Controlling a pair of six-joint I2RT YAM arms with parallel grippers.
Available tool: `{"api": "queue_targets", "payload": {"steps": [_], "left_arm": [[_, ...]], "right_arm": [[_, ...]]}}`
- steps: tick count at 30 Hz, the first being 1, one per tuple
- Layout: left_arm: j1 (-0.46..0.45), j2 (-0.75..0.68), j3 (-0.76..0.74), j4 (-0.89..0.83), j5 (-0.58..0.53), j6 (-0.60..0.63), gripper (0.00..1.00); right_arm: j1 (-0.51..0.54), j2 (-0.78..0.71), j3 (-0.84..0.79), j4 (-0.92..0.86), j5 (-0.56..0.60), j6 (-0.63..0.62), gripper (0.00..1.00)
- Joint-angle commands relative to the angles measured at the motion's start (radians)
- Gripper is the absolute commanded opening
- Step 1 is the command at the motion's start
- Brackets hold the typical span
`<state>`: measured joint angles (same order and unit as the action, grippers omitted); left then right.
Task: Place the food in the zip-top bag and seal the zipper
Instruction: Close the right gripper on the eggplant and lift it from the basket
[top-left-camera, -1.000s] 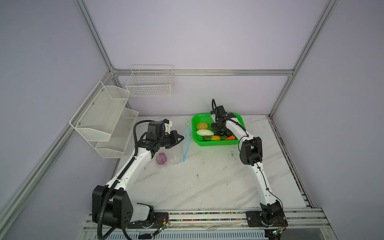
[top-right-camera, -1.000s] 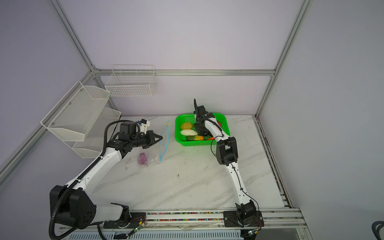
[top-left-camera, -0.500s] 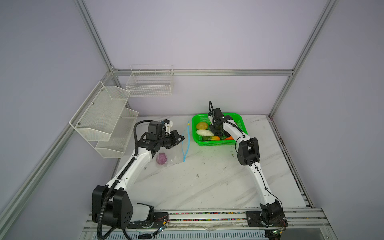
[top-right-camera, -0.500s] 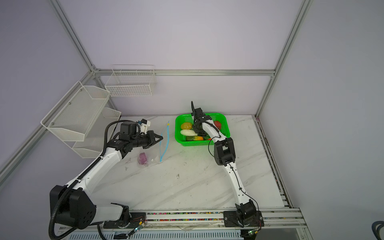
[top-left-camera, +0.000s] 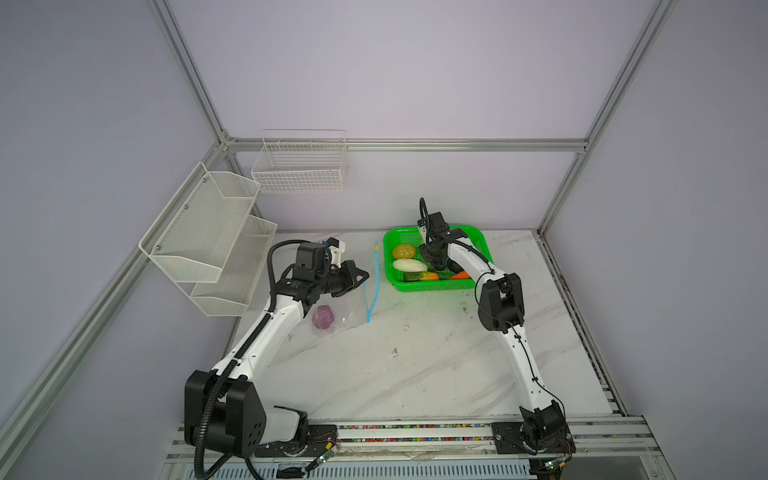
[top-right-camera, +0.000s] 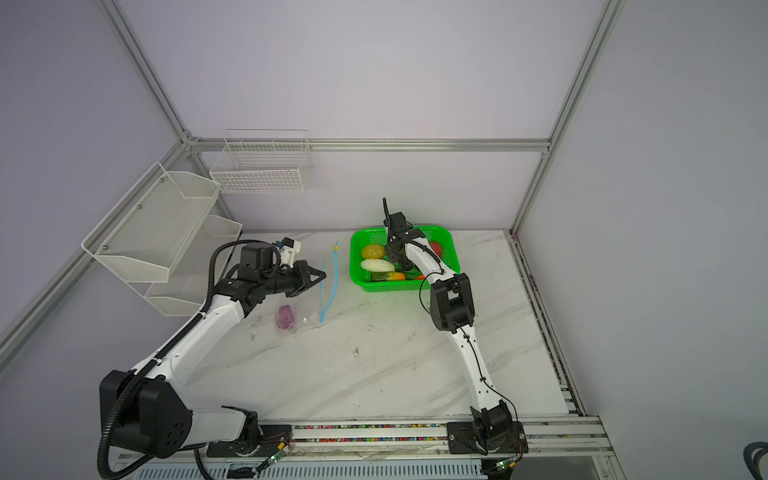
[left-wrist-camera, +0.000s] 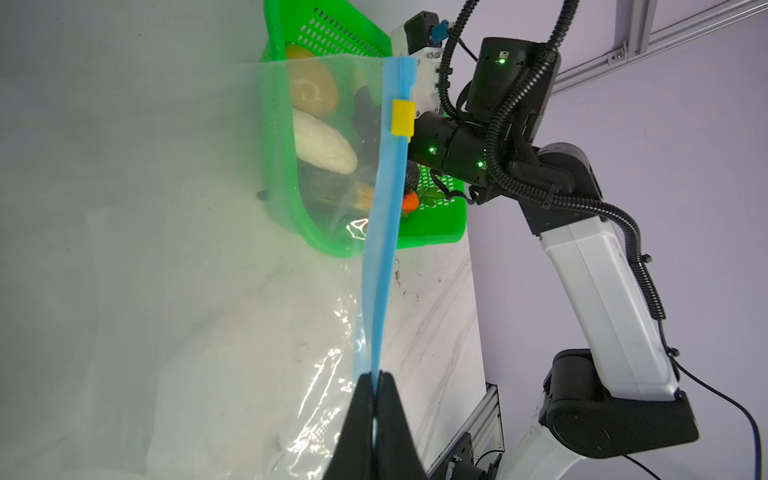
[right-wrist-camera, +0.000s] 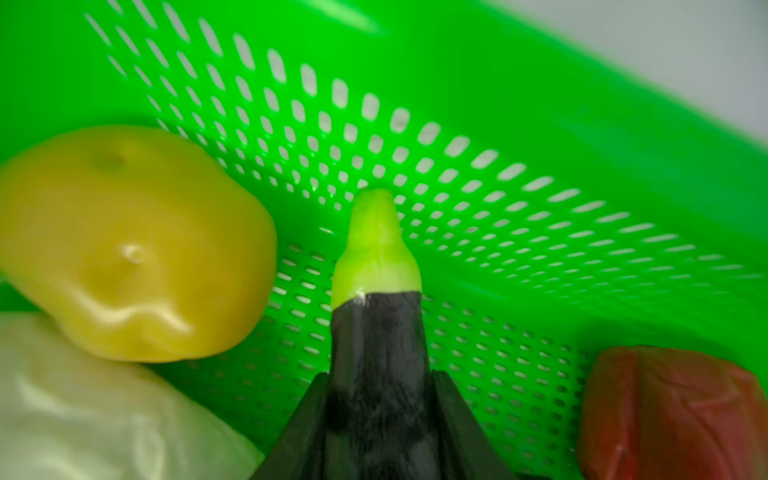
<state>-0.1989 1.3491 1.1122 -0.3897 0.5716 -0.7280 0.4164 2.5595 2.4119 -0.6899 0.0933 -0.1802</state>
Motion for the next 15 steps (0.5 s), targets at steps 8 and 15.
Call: {"api": "queue_targets", "payload": {"steps": [8,15], "left_arm": [[-0.004,0.007,-0.009,0.067,-0.002,-0.029,0.0],[-0.003,0.004,0.001,0.078,-0.035,-0.045,0.0]], "right_arm": [[0.004,-0.292,-0.258,0.266,-0.111,0.161,0.27],[0.007,-0.521,-0.586,0.63,-0.255,0.398,0.27]]}}
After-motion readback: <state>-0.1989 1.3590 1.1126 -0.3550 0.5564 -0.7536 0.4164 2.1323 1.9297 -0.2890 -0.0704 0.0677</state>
